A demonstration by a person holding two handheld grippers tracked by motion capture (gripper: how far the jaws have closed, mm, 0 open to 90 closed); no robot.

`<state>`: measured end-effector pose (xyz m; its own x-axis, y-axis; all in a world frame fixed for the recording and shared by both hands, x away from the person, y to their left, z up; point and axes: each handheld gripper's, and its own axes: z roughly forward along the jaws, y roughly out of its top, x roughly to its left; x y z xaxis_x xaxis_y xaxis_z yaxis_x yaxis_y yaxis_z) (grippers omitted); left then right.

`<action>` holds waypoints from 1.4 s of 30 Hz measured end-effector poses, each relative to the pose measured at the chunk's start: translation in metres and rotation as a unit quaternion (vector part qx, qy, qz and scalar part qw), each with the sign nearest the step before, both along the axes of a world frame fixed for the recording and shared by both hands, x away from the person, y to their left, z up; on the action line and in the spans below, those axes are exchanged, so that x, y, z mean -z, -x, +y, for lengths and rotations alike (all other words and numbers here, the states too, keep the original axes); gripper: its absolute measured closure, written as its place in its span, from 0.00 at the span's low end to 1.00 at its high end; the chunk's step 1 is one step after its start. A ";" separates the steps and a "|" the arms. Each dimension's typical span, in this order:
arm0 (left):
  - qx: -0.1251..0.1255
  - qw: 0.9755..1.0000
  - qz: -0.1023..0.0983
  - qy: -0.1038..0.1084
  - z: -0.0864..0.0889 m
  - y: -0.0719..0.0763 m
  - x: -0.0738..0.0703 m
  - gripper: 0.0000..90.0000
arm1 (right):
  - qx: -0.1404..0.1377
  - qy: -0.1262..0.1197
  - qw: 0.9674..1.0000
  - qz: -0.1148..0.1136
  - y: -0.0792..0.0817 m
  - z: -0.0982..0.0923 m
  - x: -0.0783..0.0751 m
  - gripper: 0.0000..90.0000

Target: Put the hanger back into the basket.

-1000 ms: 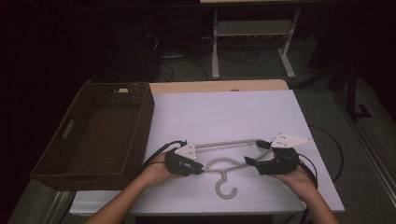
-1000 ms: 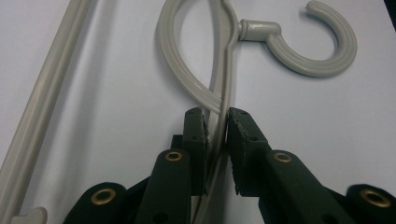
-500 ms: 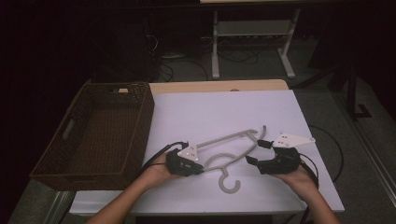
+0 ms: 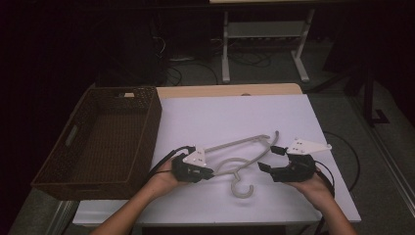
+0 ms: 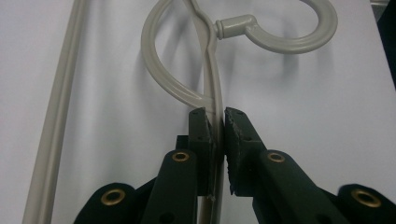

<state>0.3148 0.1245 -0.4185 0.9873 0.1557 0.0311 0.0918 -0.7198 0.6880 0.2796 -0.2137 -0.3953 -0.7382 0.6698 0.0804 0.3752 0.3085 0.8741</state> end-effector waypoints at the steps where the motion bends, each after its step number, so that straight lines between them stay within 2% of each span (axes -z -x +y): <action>1: 0.001 1.000 -0.002 0.001 0.000 0.000 -0.002 0.91 | 0.000 -0.001 1.000 0.000 0.000 0.000 0.000 0.27; 5: -0.013 1.000 -0.004 0.020 0.003 0.000 -0.008 0.92 | 0.003 -0.003 1.000 0.000 0.001 0.000 -0.001 0.27; 15: -0.048 0.998 -0.004 0.049 0.015 -0.004 -0.022 0.93 | 0.006 -0.005 1.000 -0.007 0.000 -0.002 -0.002 0.27; 20: -0.049 0.998 -0.010 0.043 0.015 -0.005 -0.022 0.93 | 0.007 -0.005 1.000 -0.007 0.001 -0.002 -0.002 0.27; 22: -0.054 0.997 -0.006 0.050 0.014 -0.004 -0.023 0.93 | 0.008 -0.005 1.000 -0.007 0.001 -0.002 -0.002 0.27; 24: -0.054 0.997 -0.015 0.054 0.015 -0.004 -0.026 0.93 | 0.009 -0.006 1.000 -0.008 0.001 -0.003 -0.002 0.27; 27: -0.060 0.995 -0.021 0.071 0.016 -0.002 -0.034 0.93 | 0.010 -0.007 1.000 -0.008 0.001 -0.003 -0.003 0.27; 33: -0.063 0.994 -0.024 0.084 0.021 -0.001 -0.047 0.93 | 0.014 -0.009 1.000 -0.010 0.001 -0.004 -0.004 0.27; 37: -0.068 0.992 -0.026 0.101 0.025 0.000 -0.056 0.93 | 0.016 -0.009 1.000 -0.010 0.001 -0.005 -0.004 0.27; 39: -0.067 0.992 -0.032 0.097 0.025 0.001 -0.061 0.93 | 0.016 -0.009 1.000 -0.012 0.001 -0.005 -0.004 0.27; 42: -0.068 0.992 -0.035 0.105 0.026 0.003 -0.067 0.93 | 0.017 -0.009 1.000 -0.014 0.001 -0.006 -0.004 0.27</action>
